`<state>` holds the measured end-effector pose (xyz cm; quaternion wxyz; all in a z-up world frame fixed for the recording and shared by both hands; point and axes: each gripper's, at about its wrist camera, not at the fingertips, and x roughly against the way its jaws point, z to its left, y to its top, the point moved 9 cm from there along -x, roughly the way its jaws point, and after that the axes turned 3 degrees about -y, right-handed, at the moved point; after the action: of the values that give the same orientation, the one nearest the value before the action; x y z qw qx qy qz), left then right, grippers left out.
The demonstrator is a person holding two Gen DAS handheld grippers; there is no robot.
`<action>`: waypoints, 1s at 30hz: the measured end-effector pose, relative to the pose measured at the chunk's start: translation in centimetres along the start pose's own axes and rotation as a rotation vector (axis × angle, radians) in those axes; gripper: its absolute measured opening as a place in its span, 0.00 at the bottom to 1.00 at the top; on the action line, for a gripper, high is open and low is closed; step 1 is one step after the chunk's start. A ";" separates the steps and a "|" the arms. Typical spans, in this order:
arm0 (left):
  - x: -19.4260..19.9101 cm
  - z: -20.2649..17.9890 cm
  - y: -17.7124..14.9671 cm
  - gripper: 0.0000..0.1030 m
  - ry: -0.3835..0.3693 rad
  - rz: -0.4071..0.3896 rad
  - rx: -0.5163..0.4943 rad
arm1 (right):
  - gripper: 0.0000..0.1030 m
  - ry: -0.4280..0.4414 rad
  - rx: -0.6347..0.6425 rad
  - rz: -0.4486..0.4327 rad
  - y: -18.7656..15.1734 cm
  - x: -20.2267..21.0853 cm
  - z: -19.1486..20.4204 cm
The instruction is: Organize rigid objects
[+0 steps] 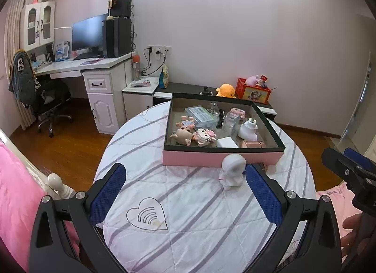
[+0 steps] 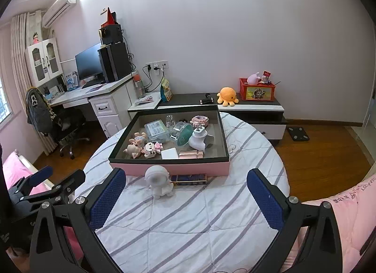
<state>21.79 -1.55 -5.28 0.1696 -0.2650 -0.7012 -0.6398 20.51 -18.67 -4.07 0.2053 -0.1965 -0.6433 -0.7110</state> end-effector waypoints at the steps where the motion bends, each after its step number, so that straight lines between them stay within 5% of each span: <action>1: 0.0 -0.1 -0.1 1.00 -0.002 0.003 0.001 | 1.00 0.001 0.000 0.000 -0.1 0.0 0.0; 17: -1.8 -1.4 -1.2 1.00 -0.012 0.023 -0.009 | 1.00 -0.021 -0.036 0.039 -1.3 -1.5 -2.1; 30: -9.8 -5.6 -3.8 1.00 -0.060 0.143 -0.043 | 1.00 -0.072 -0.098 0.144 -3.8 -6.5 -6.9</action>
<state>26.82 -8.73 -13.33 0.1882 -0.3369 -0.6713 -0.6327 23.82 -24.94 -11.43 0.2228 -0.2773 -0.5989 -0.7175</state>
